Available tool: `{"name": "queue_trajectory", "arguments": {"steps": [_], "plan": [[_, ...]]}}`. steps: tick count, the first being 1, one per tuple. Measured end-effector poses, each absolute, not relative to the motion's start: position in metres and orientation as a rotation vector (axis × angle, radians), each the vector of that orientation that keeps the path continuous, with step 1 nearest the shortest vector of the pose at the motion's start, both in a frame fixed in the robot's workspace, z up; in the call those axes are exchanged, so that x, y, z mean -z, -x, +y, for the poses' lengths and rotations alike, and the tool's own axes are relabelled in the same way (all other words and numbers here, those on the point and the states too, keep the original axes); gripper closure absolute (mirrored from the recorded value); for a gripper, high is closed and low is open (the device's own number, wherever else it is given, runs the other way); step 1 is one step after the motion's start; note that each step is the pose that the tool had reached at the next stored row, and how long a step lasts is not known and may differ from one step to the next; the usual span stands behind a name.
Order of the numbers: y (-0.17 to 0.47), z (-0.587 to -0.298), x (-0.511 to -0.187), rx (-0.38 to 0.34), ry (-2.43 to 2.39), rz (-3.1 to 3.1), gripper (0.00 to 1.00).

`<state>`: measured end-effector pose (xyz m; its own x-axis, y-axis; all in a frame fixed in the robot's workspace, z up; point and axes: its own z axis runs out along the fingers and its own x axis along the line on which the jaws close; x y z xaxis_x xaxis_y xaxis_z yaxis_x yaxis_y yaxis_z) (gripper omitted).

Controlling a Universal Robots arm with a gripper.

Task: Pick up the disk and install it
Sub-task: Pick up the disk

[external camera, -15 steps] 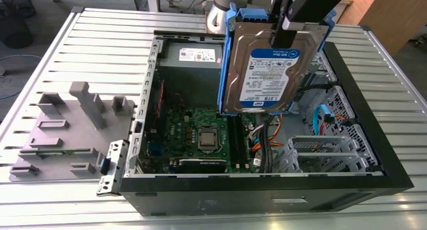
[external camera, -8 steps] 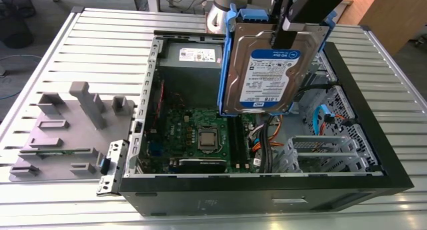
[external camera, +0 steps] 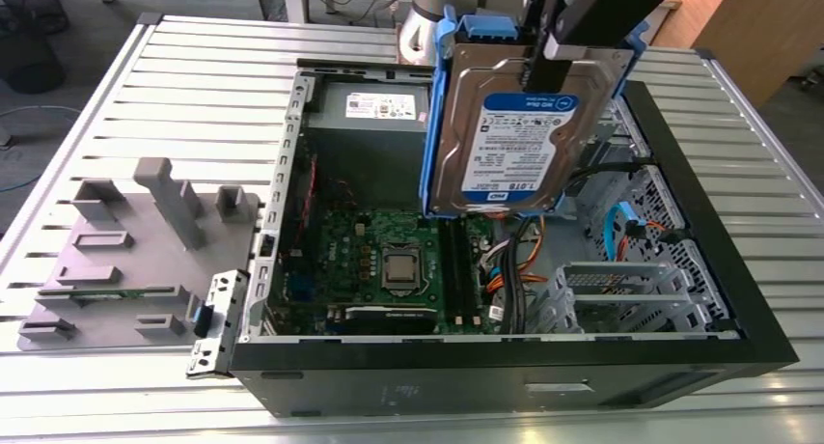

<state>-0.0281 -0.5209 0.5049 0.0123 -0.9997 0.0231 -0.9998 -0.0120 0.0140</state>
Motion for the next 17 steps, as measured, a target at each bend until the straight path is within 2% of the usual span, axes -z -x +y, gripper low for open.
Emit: {"name": "queue_trajectory", "arguments": {"steps": [17], "plan": [[0.026,-0.546,-0.502,0.025,-2.212,-2.226,0.65]]}}
